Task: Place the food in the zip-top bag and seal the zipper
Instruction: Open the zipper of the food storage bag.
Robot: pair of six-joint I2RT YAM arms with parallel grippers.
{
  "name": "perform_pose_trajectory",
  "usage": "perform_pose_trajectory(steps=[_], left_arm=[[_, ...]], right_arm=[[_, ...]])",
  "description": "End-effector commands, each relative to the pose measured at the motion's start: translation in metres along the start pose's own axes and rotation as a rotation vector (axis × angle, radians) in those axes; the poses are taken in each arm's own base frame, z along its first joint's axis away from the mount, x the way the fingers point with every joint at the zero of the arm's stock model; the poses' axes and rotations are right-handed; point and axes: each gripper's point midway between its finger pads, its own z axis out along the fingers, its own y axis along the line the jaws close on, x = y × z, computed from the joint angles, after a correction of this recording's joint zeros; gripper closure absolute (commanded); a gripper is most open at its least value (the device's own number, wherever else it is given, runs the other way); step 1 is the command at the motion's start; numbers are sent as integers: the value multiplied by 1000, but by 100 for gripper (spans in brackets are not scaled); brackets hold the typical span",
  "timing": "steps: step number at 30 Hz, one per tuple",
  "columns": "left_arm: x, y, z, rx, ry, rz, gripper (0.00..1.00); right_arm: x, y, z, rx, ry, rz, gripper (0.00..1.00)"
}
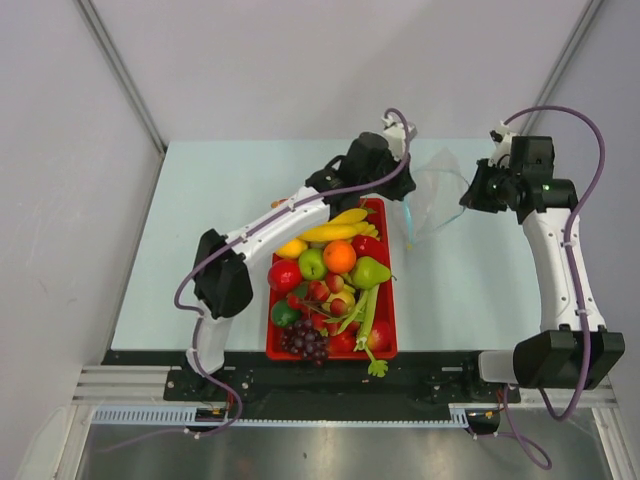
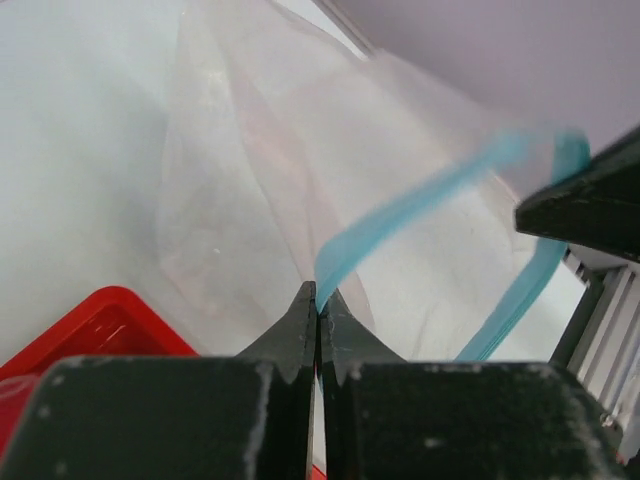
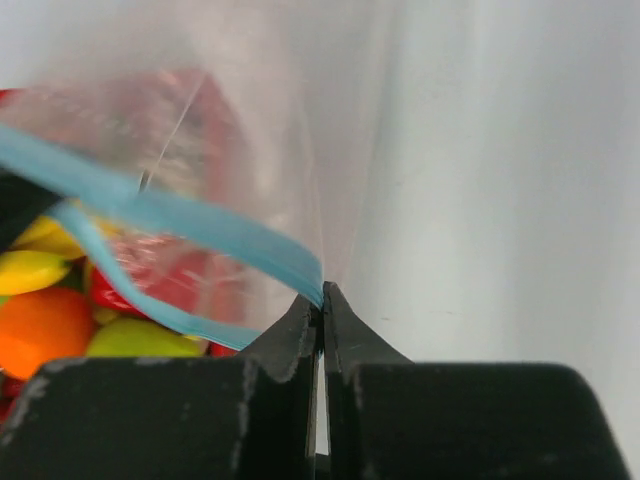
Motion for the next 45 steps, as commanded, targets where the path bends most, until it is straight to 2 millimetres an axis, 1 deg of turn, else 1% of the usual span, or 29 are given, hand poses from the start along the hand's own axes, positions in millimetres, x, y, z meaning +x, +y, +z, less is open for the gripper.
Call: perform_pose_trajectory(steps=[1,3,4,5,6,7,10,12,14,15,16,20,22,23,24,26,28,29,30,33,35,36,37,38,39,41,42,44,45], left_arm=[[-31,2,-9,61,-75,-165,100],[-32,-13,-12,128,-74,-187,100],[-33,-17,-11,152,-84,-224,100],[-33,-21,-10,173,-86,-245,100],[-34,-27,-11,207,-82,-262,100],[-33,-30,-9,221,-78,-294,100],[-33,-33,-8,260,-75,-373,100],[-33,-29,-8,260,-74,-410,100],[-36,-24,-10,269,-92,-487,100],[-37,-17,-10,265,-98,-520,100],[-38,-15,-11,272,-100,-563,100],[-40,-12,-14,283,-106,-619,100],[-42,-12,-13,289,-113,-661,100],[-40,-10,-12,287,-110,-675,100],[-41,-11,-12,298,-114,-695,100],[-39,-9,-11,298,-109,-713,100],[-38,-9,-10,302,-104,-726,100],[-38,-7,-11,299,-106,-733,100],[-35,-6,-10,297,-99,-751,100],[-33,0,-11,287,-96,-782,100],[-31,5,-11,278,-94,-797,100],[-29,6,-11,277,-93,-801,100],[-31,6,-13,277,-95,-799,100],[-31,8,-13,272,-98,-798,100],[-31,7,-14,273,-98,-788,100],[-34,8,-16,263,-100,-748,100],[-37,7,-18,261,-101,-718,100],[-42,4,-22,252,-100,-613,100],[-43,3,-23,248,-99,-581,97]], right_arm=[[5,-33,7,101,64,-76,87],[1,-27,13,59,49,-78,79],[-1,-24,14,43,34,-69,70],[-3,-20,16,26,24,-67,68],[-8,-17,19,15,-3,-71,67],[-11,-12,22,3,-16,-77,67],[-20,-5,25,-21,-55,-75,66],[-22,-3,25,-29,-70,-72,66],[-17,-4,25,-28,-62,-67,66],[-14,-4,25,-29,-56,-63,66],[-10,-6,26,-26,-48,-61,66],[-3,-3,24,-40,-43,-39,66],[-2,1,22,-53,-44,-16,59],[-1,3,21,-59,-40,-14,54],[0,4,20,-62,-40,-9,44],[5,4,21,-56,-29,-6,43],[6,2,21,-44,-36,-4,44],[7,1,21,-37,-32,0,49],[7,1,20,-32,-38,2,52],[6,-3,19,-10,-45,12,60],[7,-5,17,10,-47,22,59],[7,-5,15,12,-51,23,61],[7,-5,11,11,-55,24,66],[6,-4,9,6,-62,24,86],[2,-3,6,-2,-78,22,93],[-7,-3,-9,-6,-125,2,100],[-14,-1,-21,-10,-141,-14,100],[-19,2,-40,-20,-153,-93,100],[-13,4,-51,-18,-125,-102,100]])
